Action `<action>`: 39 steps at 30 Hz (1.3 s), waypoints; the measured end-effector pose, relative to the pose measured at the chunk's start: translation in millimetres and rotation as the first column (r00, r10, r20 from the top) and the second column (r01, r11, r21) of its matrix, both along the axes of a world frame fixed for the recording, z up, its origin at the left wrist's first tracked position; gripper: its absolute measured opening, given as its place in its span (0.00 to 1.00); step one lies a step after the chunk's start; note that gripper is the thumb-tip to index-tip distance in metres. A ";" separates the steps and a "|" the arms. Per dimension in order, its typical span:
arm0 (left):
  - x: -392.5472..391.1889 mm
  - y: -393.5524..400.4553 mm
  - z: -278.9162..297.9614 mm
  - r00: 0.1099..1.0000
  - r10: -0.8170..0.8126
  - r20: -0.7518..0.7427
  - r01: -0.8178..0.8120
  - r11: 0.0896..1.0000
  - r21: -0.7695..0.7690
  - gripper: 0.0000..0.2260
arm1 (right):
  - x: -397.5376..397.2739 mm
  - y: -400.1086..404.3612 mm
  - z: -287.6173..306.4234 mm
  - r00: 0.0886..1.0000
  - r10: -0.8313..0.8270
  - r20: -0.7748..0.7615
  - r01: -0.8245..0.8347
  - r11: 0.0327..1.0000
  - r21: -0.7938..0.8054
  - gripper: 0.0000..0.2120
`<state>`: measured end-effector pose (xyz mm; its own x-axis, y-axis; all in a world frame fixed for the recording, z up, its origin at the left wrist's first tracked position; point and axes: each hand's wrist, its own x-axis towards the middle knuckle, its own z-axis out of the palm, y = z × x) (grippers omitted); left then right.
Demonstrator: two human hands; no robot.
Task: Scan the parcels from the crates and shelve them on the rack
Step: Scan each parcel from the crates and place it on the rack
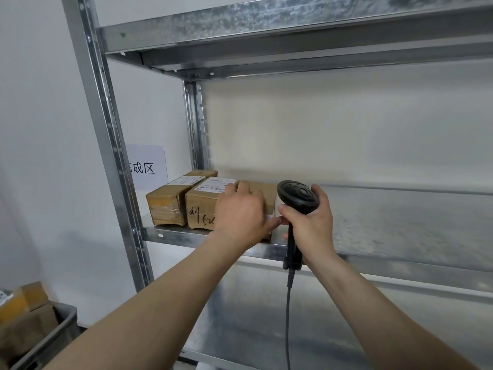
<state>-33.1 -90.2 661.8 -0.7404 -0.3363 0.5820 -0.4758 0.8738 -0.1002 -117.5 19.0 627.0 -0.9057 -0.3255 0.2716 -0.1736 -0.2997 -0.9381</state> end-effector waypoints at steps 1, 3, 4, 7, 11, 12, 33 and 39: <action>-0.7 2.0 0.7 1.000 -0.001 0.001 0.001 1.000 0.002 0.35 | -1.1 2.2 0.0 1.000 0.000 -0.002 0.000 1.000 -0.002 0.43; -2.2 4.3 1.3 1.000 -0.014 0.000 0.014 1.000 0.026 0.32 | -3.2 5.5 0.3 1.000 0.001 -0.005 -0.001 1.000 0.002 0.43; -2.5 4.8 1.4 1.000 -0.022 0.001 0.022 0.998 0.052 0.31 | -4.2 6.4 0.2 1.000 0.001 -0.006 -0.001 1.000 0.005 0.43; -1.4 5.6 2.1 0.999 -0.031 -0.026 0.034 0.991 0.133 0.26 | -5.1 10.0 0.4 1.000 0.007 -0.015 -0.007 1.000 0.004 0.43; 0.2 9.2 7.4 0.989 -0.016 -0.149 0.062 0.948 0.311 0.22 | -5.8 15.0 -0.9 1.000 -0.005 -0.017 0.005 1.000 -0.012 0.42; -0.2 10.6 9.2 0.984 -0.011 -0.180 0.076 0.932 0.355 0.21 | -5.6 16.1 -0.4 1.000 -0.009 -0.017 0.009 1.000 -0.016 0.42; 24.8 -17.6 1.0 0.997 0.015 -0.081 0.007 0.965 0.263 0.32 | 9.1 -5.8 7.7 0.996 0.061 -0.060 -0.060 0.998 0.005 0.44; 19.9 -23.7 -2.3 0.998 0.014 -0.059 -0.002 0.978 0.207 0.28 | 6.8 -11.0 6.4 0.997 0.052 -0.056 -0.051 0.999 0.018 0.43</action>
